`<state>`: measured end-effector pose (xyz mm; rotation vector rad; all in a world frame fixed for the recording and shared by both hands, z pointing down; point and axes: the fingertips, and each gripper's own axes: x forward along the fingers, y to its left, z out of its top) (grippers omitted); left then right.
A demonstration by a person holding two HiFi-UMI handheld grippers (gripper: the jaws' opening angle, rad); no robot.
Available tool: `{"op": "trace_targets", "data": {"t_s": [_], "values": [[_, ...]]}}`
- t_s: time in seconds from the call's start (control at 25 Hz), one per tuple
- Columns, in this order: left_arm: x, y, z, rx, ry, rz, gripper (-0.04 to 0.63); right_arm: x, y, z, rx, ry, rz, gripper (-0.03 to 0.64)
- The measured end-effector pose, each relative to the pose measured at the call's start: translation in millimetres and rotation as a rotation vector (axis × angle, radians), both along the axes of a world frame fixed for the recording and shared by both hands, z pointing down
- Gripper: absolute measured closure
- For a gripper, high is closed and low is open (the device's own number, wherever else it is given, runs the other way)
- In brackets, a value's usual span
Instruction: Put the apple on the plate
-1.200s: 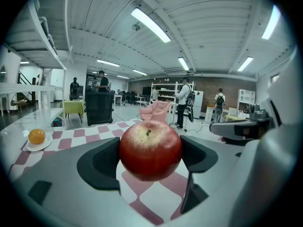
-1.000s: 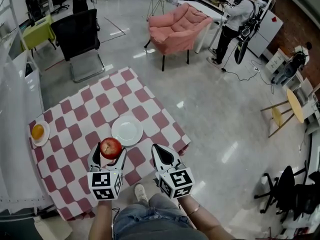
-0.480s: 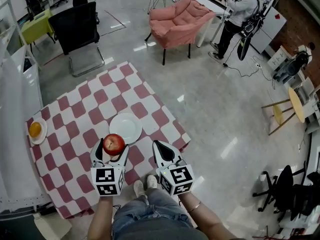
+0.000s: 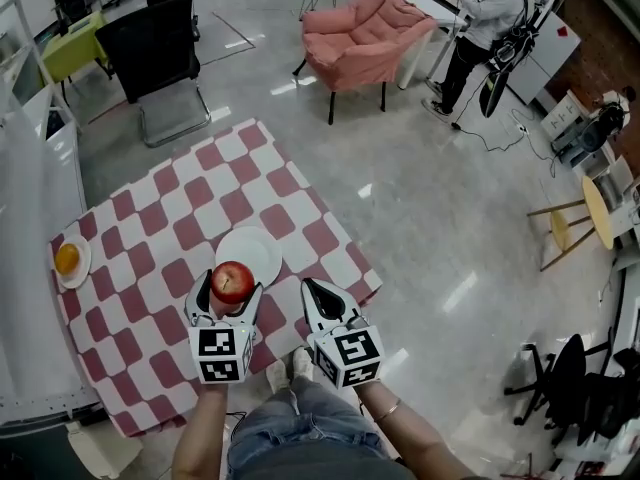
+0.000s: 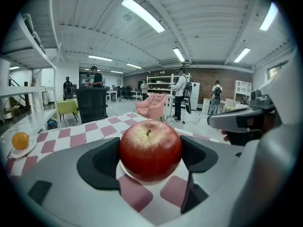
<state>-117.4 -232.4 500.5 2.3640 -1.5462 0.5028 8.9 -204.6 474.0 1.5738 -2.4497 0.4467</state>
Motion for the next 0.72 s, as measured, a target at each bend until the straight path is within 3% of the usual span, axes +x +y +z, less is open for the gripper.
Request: {"op": "trace_targets", "data": {"t_s": [0.44, 0.72], "values": [[7, -29, 29, -0.016, -0.052, -0.007, 0.192, -6, -15, 14, -0.024, 0.000, -0.032, 0.606], [8, -42, 42, -0.036, -0.047, -0.025, 0.192, -10, -25, 17, -0.027, 0.006, -0.053, 0.606]]}}
